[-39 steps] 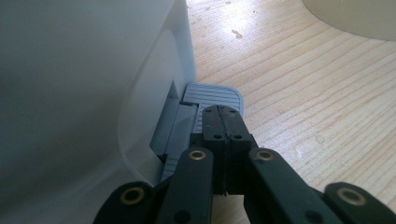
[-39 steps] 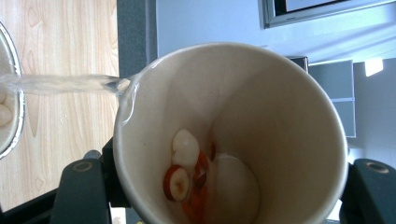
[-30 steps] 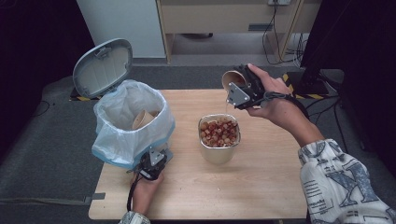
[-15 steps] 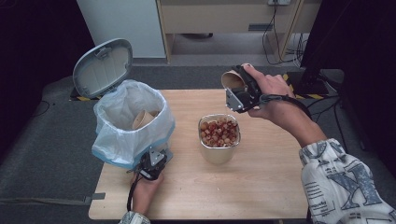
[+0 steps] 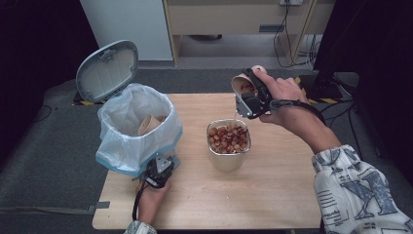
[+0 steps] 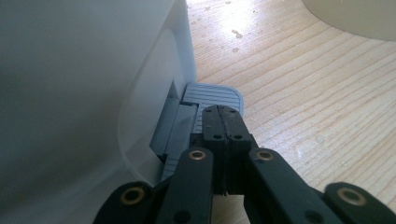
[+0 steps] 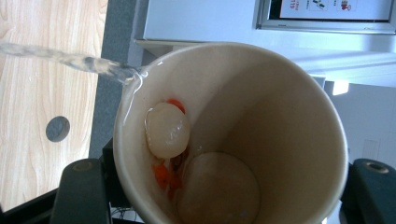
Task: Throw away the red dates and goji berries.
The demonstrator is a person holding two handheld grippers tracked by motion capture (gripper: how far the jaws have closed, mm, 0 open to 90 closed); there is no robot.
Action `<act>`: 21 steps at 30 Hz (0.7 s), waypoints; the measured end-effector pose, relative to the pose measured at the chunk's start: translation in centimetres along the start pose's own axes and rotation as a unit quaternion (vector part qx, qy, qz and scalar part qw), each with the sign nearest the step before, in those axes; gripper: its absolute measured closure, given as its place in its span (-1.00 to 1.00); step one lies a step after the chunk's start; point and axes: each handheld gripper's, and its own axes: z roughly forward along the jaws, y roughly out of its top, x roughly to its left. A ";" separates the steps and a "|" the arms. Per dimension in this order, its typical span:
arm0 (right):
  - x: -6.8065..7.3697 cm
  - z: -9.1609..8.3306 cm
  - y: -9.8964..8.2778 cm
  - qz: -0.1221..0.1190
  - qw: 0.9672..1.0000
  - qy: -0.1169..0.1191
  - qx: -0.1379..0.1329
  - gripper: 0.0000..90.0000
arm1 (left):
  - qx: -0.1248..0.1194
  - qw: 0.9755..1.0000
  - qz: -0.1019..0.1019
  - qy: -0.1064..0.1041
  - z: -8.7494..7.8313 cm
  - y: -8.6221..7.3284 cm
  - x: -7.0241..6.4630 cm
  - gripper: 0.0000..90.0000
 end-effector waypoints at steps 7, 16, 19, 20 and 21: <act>0.2 0.1 0.1 -0.008 1.000 0.001 0.003 -0.32 | 0.000 1.000 0.000 0.000 0.0 0.0 0.0 0.98; 0.4 -0.1 0.9 -0.076 0.997 -0.015 0.015 -0.32 | 0.000 1.000 0.000 0.000 0.0 0.0 0.0 0.98; 0.9 0.1 1.1 -0.119 0.993 -0.016 0.023 -0.32 | 0.000 1.000 -0.001 0.000 0.0 0.0 0.0 0.98; 0.9 0.1 1.1 -0.117 0.993 -0.016 0.028 -0.32 | 0.000 1.000 -0.001 0.000 0.0 0.0 0.0 0.98; 0.9 0.2 1.0 -0.116 0.993 -0.018 0.027 -0.32 | 0.000 1.000 0.000 0.000 0.0 0.0 0.0 0.98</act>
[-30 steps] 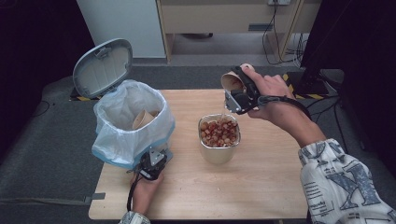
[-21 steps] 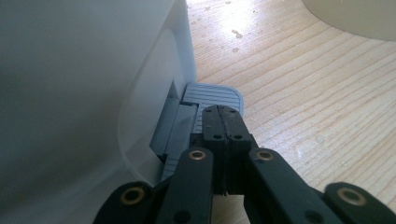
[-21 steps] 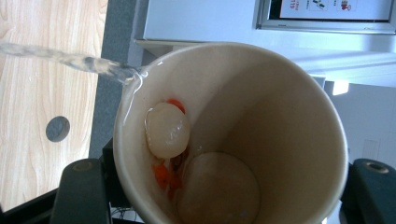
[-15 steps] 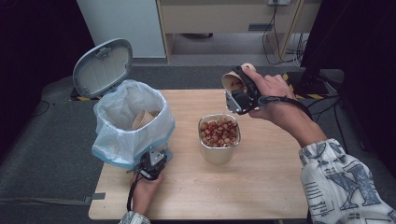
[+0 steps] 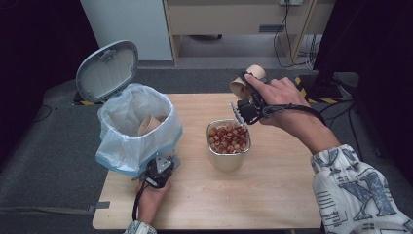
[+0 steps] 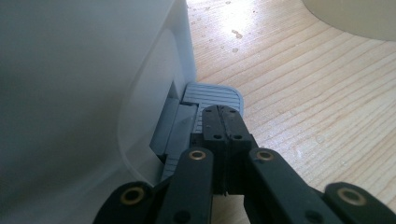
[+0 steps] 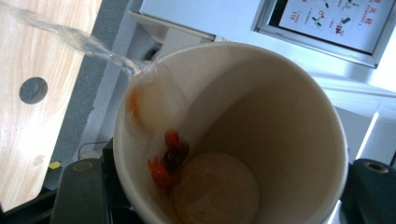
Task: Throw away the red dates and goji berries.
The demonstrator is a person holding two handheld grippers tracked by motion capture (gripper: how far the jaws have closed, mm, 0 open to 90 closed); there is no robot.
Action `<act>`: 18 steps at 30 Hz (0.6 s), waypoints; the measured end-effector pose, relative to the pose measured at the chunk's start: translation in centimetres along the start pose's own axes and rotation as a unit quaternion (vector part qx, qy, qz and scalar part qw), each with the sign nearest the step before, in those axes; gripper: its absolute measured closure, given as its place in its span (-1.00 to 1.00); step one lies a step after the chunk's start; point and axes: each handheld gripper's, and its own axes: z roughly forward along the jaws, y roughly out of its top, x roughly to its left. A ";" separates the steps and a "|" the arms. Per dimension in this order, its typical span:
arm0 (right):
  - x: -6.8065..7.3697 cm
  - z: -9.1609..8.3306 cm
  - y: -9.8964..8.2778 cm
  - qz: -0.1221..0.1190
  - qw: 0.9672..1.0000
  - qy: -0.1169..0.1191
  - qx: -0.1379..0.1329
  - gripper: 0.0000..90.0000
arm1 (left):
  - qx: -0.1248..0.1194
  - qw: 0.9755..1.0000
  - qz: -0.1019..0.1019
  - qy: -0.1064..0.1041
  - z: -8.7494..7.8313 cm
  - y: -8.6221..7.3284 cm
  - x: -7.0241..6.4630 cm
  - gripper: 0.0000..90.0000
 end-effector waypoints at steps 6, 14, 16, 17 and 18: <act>0.1 0.0 0.1 -0.013 1.000 -0.004 0.003 -0.32 | 0.000 1.000 0.000 0.000 0.0 0.0 0.0 0.98; 0.0 0.0 -0.2 -0.004 1.000 -0.009 0.002 -0.32 | 0.000 1.000 0.000 0.000 0.0 0.0 0.0 0.98; -0.1 -0.1 -0.1 -0.005 1.000 -0.009 0.003 -0.32 | 0.000 1.000 0.000 0.000 0.0 0.0 0.0 0.98; -0.1 -0.1 -0.1 -0.005 1.000 -0.011 0.001 -0.32 | 0.000 1.000 0.000 0.000 0.0 0.0 0.0 0.98; -0.1 -0.2 -0.1 -0.007 1.000 -0.013 0.002 -0.32 | 0.000 1.000 0.000 0.000 0.0 0.0 0.0 0.98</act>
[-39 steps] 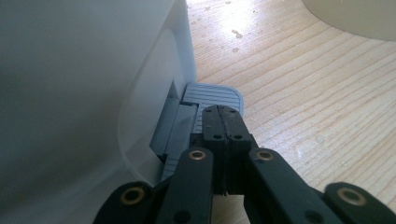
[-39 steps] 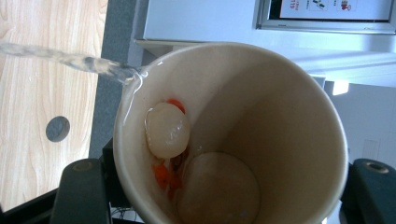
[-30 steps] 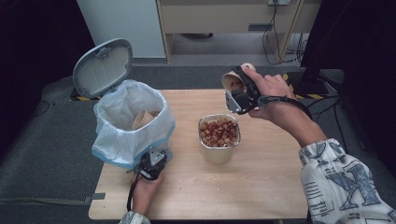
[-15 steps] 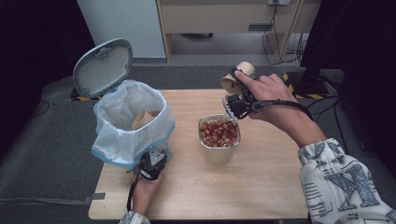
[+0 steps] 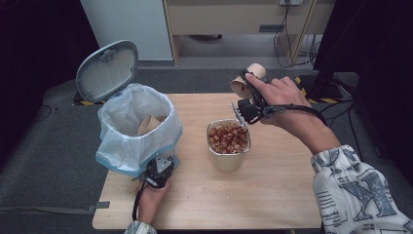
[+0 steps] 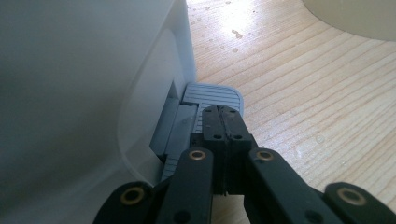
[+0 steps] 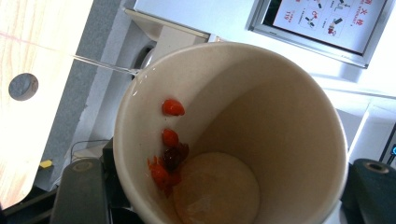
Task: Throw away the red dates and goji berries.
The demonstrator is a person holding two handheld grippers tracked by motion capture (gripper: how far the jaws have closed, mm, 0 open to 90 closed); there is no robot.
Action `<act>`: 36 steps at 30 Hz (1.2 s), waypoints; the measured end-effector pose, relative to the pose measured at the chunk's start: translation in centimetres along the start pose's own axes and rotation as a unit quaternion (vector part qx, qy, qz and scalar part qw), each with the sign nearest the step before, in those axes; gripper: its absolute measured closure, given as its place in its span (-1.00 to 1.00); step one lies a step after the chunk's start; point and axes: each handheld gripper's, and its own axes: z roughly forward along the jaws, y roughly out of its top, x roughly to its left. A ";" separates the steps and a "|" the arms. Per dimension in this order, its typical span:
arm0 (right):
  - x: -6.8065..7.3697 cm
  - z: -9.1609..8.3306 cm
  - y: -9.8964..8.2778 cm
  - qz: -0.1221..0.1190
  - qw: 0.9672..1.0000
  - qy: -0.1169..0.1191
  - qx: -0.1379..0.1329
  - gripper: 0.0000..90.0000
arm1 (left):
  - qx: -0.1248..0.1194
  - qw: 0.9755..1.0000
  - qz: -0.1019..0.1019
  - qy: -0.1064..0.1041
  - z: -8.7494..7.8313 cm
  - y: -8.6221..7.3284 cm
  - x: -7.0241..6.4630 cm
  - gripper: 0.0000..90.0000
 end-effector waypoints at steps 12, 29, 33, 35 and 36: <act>0.2 0.0 0.2 -0.011 1.000 -0.008 -0.003 -0.32 | 0.001 1.000 0.000 0.000 0.0 0.0 0.0 0.98; 0.9 0.4 0.6 0.030 0.999 0.018 -0.012 -0.33 | 0.000 1.000 0.000 0.000 0.0 0.0 0.0 0.98; 1.2 0.6 0.6 0.033 0.999 0.019 -0.018 -0.33 | 0.000 1.000 0.000 0.000 0.0 0.0 0.0 0.98; 1.2 0.5 0.6 0.035 0.999 0.022 -0.014 -0.33 | 0.000 1.000 0.000 0.000 0.0 0.0 0.0 0.98; 1.2 0.5 0.5 0.039 0.999 0.022 -0.013 -0.33 | 0.000 1.000 0.000 0.000 0.0 0.0 0.0 0.98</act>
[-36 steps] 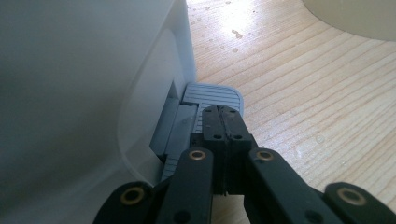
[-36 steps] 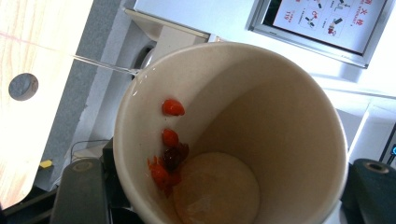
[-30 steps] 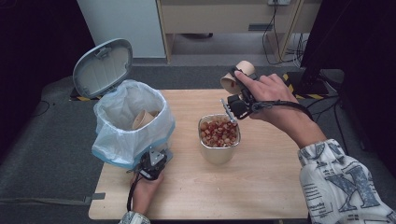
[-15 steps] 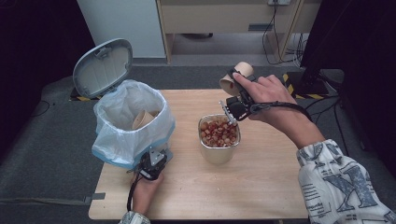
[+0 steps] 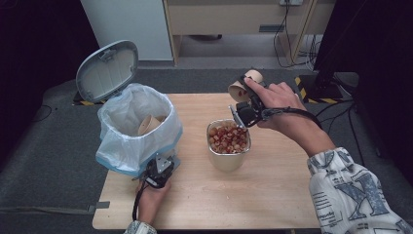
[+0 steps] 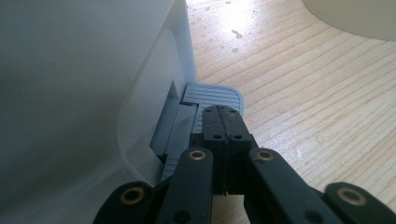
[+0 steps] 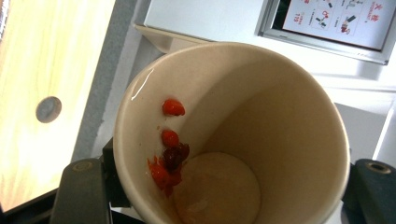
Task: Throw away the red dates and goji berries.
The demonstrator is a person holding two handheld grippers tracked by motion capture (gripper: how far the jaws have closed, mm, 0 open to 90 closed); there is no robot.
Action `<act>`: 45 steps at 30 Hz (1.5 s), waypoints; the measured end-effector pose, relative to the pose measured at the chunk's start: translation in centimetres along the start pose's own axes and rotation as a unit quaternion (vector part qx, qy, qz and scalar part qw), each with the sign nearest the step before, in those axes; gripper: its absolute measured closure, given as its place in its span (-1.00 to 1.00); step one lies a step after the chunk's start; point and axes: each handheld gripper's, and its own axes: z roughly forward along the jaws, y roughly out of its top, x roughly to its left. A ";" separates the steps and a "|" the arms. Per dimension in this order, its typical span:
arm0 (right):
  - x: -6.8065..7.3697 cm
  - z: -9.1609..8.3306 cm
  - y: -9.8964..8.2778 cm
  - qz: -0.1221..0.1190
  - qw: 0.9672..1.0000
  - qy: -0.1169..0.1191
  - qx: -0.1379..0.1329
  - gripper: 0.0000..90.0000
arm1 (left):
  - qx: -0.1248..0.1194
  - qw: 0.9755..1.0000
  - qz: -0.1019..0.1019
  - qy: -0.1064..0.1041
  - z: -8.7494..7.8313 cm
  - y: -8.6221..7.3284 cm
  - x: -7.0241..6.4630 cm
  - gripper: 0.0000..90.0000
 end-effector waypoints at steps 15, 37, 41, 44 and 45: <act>0.0 0.1 -0.6 0.036 0.999 0.016 -0.013 -0.34 | 0.000 1.000 0.001 0.000 0.0 0.0 0.0 0.98; 0.3 0.5 -3.2 0.197 0.977 0.068 -0.042 -0.34 | -0.001 1.000 -0.001 -0.001 0.0 0.0 0.0 0.98; 0.4 0.5 -3.8 0.217 0.972 0.073 -0.045 -0.34 | -0.001 1.000 0.000 -0.001 0.0 0.0 0.0 0.98; 0.4 0.5 -4.1 0.232 0.969 0.076 -0.049 -0.34 | -0.001 1.000 0.000 -0.001 0.0 0.0 0.0 0.98; 0.5 0.5 -4.2 0.236 0.968 0.076 -0.049 -0.34 | -0.001 1.000 -0.001 -0.001 0.0 0.0 0.0 0.98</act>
